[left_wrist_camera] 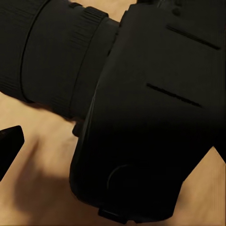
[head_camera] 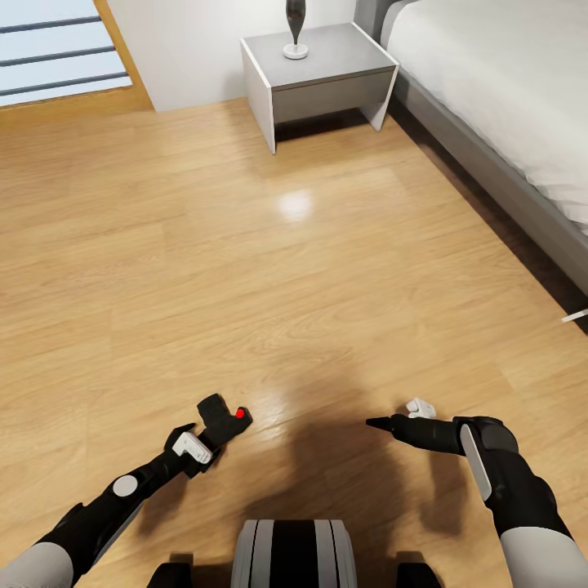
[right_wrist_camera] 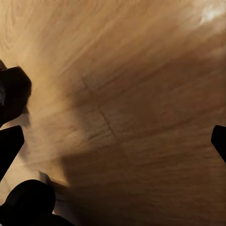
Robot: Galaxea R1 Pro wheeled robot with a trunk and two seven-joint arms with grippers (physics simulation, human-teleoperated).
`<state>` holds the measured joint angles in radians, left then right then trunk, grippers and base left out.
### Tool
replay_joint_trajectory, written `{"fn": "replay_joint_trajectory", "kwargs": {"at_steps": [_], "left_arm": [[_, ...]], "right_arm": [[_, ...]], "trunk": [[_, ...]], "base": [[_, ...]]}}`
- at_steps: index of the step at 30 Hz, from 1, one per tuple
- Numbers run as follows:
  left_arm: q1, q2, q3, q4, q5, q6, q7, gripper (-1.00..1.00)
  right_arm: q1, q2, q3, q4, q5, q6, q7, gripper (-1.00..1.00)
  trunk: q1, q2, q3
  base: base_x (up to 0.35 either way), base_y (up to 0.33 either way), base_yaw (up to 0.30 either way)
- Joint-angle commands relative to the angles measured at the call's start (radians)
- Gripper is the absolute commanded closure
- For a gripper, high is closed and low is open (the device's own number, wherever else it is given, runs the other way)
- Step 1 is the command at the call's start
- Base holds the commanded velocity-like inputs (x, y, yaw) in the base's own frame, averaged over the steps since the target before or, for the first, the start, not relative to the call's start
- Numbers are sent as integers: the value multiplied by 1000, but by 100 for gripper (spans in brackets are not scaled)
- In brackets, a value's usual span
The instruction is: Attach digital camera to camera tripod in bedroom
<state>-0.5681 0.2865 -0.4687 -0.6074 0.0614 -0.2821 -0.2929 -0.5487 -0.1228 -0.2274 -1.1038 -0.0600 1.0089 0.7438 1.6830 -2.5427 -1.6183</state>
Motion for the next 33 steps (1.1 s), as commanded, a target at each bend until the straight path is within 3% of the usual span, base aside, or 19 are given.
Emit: {"fn": "replay_joint_trajectory", "kwargs": {"at_steps": [1, 17, 18, 33], "left_arm": [[-2, -1, -5, 2, 6, -3, 0, -100], [-5, -9, -5, 12, 6, -2, 0, -100], [-6, -10, -5, 12, 6, -2, 0, 100], [-39, -41, -6, 48, 5, 0, -2, 100]], "right_arm": [[0, 0, -1, 0, -6, 8, -1, -100], [0, 0, -1, -1, -6, 8, -1, -100], [0, 0, -1, -1, -6, 8, -1, -100], [0, -1, -1, -2, -6, 8, -1, -100]], "trunk": [[0, 0, -1], [0, 0, -1], [0, 0, -1], [0, 0, -1]], "base": [[0, 0, 0], [0, 0, 0], [0, 0, 0], [0, 0, 0]]}}
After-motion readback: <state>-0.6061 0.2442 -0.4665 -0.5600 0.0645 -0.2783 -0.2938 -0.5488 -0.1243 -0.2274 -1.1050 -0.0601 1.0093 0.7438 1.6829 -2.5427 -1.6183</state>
